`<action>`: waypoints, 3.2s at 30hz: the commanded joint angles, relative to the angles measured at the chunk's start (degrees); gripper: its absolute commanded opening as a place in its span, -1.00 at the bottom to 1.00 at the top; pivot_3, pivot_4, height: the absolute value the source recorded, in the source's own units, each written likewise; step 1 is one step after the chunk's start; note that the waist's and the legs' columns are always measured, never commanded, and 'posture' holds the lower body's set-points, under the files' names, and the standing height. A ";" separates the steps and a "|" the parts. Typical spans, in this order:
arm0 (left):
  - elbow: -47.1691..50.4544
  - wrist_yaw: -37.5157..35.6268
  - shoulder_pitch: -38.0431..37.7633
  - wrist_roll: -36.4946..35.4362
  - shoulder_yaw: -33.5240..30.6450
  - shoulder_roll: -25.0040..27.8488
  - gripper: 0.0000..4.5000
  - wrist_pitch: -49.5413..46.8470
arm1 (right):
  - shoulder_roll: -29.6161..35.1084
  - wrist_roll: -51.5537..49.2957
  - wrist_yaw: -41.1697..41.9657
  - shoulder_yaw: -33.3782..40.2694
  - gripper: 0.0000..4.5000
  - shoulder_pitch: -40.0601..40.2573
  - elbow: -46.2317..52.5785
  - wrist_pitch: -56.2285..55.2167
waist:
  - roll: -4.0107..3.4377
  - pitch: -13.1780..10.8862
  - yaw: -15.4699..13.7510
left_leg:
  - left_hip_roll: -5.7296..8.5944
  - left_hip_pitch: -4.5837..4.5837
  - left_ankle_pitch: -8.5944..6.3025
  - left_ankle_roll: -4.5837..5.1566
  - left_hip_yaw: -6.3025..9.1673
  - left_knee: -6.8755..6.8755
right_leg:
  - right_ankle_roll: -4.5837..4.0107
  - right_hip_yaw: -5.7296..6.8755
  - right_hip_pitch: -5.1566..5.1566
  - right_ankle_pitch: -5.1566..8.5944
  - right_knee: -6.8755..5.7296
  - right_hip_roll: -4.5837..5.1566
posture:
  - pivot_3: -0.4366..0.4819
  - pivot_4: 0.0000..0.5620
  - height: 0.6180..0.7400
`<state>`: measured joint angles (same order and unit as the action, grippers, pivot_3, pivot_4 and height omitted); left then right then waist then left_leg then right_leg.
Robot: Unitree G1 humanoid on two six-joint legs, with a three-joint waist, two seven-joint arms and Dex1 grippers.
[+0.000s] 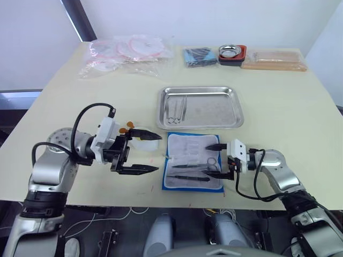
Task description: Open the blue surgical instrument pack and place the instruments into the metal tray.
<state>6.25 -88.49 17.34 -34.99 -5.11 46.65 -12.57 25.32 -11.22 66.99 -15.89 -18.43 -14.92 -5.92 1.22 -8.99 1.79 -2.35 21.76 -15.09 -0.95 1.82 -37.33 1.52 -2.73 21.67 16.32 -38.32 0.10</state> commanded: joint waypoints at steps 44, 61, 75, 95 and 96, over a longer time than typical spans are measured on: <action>-16.87 0.73 -0.03 15.95 13.98 -11.81 0.94 21.65 | 18.09 -20.86 -2.20 16.69 1.00 11.24 40.56 23.03 | -0.65 -0.84 -1.13 | 0.03 1.07 -0.01 0.04 0.03 -0.15 | -0.03 0.20 0.82 -0.07 0.07 -0.03 | -0.05 -0.47 1.00; -31.29 -2.43 1.41 19.49 18.41 -14.08 0.94 30.86 | 22.71 -28.05 -2.63 21.87 1.00 10.56 47.04 28.99 | -0.74 -0.75 -0.99 | 0.06 0.95 -0.01 0.05 0.03 -0.83 | -0.01 0.17 0.77 -0.06 -0.63 -0.05 | -0.05 -0.47 1.00; -33.12 -1.00 2.12 20.93 19.93 -14.26 0.94 26.59 | 21.35 -18.84 -6.90 14.37 1.00 7.11 43.70 28.71 | -1.21 -0.42 -0.99 | 0.07 0.95 -0.01 0.06 0.00 -0.89 | -0.01 0.13 0.76 -0.06 -0.64 -0.06 | -0.05 -0.47 1.00; -32.36 1.64 3.02 22.83 21.74 -14.33 0.94 22.23 | 10.78 3.67 -9.35 -6.69 1.00 -5.95 27.87 25.43 | -1.35 -0.19 -1.29 | 0.09 0.98 -0.01 0.06 0.03 -0.97 | -0.01 0.16 0.75 -0.07 -0.67 -0.05 | -0.05 -0.47 1.00; -32.27 1.81 2.99 22.83 21.71 -14.37 0.94 22.07 | 10.15 3.86 -9.57 -6.93 1.00 -6.28 27.67 26.28 | -1.36 -0.18 -1.27 | 0.09 0.98 -0.01 0.06 0.03 -0.98 | -0.01 0.16 0.75 -0.07 -0.67 -0.05 | -0.05 -0.47 1.00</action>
<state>-23.19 -88.30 22.07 -16.69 13.92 32.20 12.69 36.52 -7.67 57.39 -22.56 -23.04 12.21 19.79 -0.14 -9.17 0.52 -2.27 22.74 -15.10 -0.89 1.85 -38.30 1.51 -2.57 22.41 16.25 -38.99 0.04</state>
